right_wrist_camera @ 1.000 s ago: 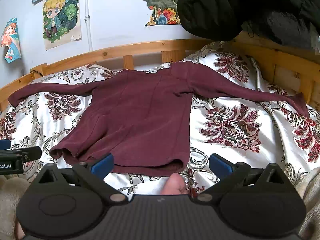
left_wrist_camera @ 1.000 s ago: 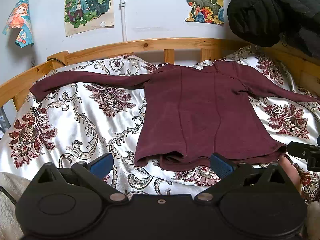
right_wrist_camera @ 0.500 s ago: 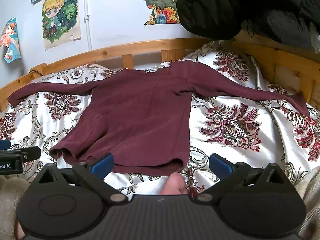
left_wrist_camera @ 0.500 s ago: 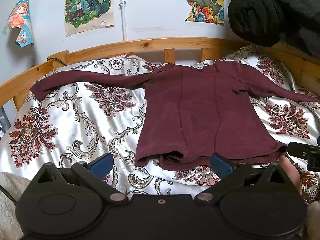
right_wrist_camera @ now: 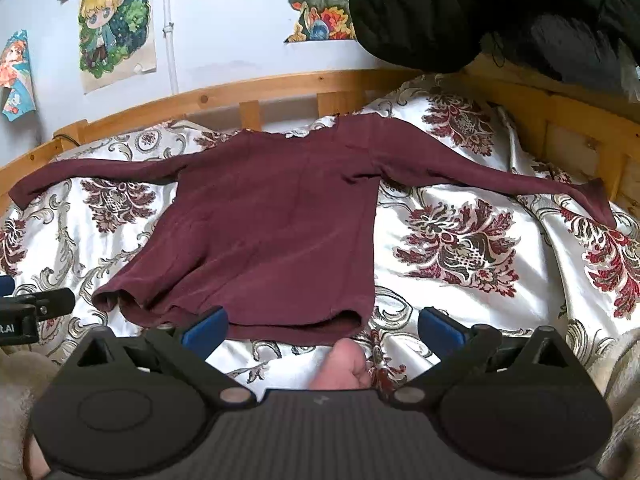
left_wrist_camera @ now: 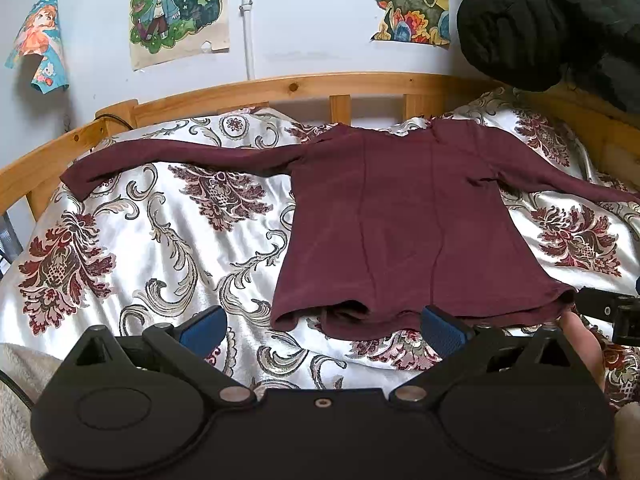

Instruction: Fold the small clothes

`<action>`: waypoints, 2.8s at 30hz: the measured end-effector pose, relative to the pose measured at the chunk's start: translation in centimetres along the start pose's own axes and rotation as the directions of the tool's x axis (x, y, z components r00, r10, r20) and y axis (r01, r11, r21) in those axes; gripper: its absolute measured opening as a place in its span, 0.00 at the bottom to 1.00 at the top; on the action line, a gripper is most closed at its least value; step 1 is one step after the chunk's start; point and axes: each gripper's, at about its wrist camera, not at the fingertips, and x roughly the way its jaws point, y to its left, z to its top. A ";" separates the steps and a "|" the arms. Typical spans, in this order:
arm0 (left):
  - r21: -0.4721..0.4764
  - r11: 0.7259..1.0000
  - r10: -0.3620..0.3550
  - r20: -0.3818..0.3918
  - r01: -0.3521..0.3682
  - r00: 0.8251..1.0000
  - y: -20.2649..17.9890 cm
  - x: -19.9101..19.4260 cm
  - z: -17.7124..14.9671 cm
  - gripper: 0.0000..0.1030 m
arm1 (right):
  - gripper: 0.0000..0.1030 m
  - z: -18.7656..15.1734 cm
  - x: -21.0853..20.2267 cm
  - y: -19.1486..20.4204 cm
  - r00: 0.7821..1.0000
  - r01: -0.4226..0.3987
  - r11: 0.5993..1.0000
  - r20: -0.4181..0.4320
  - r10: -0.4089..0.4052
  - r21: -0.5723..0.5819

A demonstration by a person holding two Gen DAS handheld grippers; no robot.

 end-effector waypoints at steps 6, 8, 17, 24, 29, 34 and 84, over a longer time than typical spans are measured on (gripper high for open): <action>0.002 0.999 -0.036 -0.044 0.036 0.998 0.2 0.8 0.7 0.99 | 1.00 0.3 0.1 -0.6 0.999 0.010 1.000 -0.031 -0.010 0.030; -0.004 0.998 -0.060 -0.063 0.060 0.996 0.5 1.2 1.2 0.99 | 1.00 0.7 0.4 -1.4 0.999 0.025 0.998 -0.049 -0.022 0.058; 0.109 0.988 -0.100 -0.092 0.110 0.991 -0.2 4.3 5.2 0.99 | 1.00 3.1 2.5 -5.5 0.981 0.157 0.972 -0.140 -0.133 0.177; 0.132 0.980 -0.133 -0.137 0.151 0.982 -0.8 8.5 9.0 0.99 | 1.00 5.2 4.2 -8.7 0.974 0.209 0.952 -0.131 -0.183 0.224; 0.137 0.980 -0.130 -0.123 0.147 0.984 -2.0 12.2 10.5 0.99 | 1.00 6.8 5.9 -11.5 0.967 0.250 0.928 -0.120 -0.224 0.278; 0.054 0.993 -0.103 -0.065 0.106 0.993 -2.5 15.6 9.1 0.99 | 1.00 8.2 7.3 -14.3 0.891 0.431 0.850 0.006 -0.454 0.302; -0.205 0.952 -0.257 -0.142 0.226 0.956 2.2 16.9 8.6 0.99 | 0.03 22.7 11.0 -13.5 0.930 -0.125 0.984 -0.331 0.160 0.126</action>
